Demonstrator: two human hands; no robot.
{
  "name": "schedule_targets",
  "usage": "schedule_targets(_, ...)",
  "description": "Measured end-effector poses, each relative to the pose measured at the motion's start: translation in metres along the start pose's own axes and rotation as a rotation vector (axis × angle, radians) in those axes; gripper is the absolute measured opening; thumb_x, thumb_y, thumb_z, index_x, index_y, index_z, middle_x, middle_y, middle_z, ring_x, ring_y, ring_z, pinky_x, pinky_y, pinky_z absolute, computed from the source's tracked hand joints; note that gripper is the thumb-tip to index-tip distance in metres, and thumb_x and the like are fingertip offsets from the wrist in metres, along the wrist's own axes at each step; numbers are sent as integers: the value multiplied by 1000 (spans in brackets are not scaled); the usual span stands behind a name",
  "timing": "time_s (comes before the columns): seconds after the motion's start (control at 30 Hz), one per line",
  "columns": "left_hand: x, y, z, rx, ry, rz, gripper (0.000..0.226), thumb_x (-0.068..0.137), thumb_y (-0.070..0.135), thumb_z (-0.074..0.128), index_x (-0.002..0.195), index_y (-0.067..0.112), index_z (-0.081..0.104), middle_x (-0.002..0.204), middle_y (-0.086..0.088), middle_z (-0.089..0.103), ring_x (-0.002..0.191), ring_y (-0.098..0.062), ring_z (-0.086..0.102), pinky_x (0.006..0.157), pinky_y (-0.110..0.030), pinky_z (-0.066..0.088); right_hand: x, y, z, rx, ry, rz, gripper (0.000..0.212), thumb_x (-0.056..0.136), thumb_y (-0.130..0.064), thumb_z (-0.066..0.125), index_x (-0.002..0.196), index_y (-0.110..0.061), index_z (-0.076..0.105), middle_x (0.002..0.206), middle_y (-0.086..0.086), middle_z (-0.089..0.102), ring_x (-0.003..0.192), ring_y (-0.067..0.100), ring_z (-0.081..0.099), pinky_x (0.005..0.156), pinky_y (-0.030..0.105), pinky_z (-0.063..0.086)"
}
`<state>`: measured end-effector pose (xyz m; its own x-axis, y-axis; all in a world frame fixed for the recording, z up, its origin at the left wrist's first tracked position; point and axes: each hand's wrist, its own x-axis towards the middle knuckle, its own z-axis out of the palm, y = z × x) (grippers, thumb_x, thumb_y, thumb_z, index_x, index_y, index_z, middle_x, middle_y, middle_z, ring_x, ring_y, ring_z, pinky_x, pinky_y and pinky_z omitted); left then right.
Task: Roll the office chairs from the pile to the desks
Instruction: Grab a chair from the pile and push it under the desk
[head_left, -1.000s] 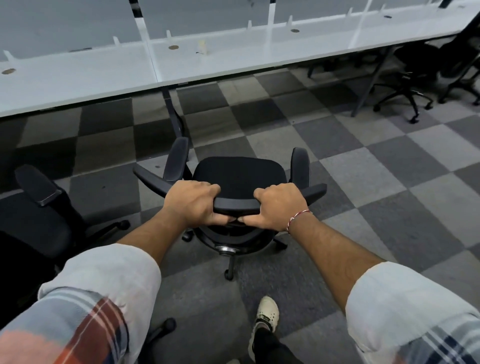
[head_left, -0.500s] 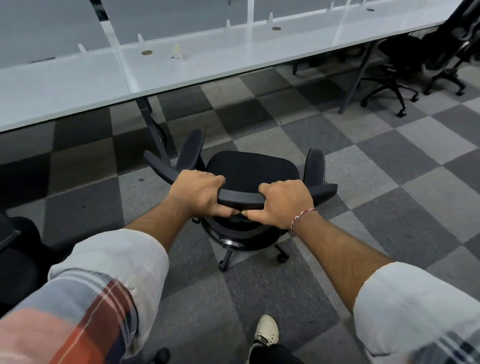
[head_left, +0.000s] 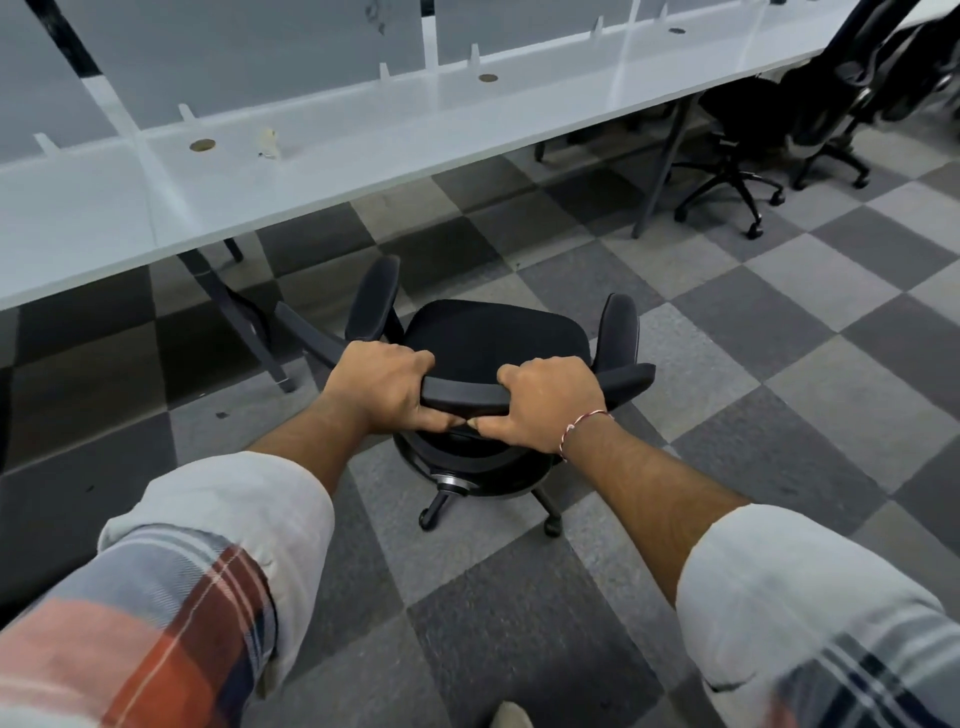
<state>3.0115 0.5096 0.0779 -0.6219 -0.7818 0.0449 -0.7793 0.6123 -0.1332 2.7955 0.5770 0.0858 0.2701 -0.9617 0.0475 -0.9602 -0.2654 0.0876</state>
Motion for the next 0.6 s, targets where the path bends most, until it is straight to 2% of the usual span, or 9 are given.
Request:
schedule_targets(0.23,85,-13,1,16,0,10,78,60,99,30,75,25,48,71,9,59,66,-16,61,51,-29,31,61,57,12,3,16,32,59,77,-83,44,81,-24,49,65,-7,49,65,20,58,57,33,41)
schedule_targets(0.33,125,-22,5,9,1,15,80,58,99,28,76,24,50,70,8,58,66,-16,61,51,-29,32,91,82,17,14,6,56,59,77,-83,44,82,-24,50,65,-7,49,65,20,58,60,34,45)
schedule_targets(0.6,247,-54,11,8,-24,79,72,63,97,34,68,26,39,66,8,57,60,-15,58,50,-30,31,182,155,29,9,-13,124,60,76,-83,44,83,-24,53,66,-8,52,66,18,59,62,35,50)
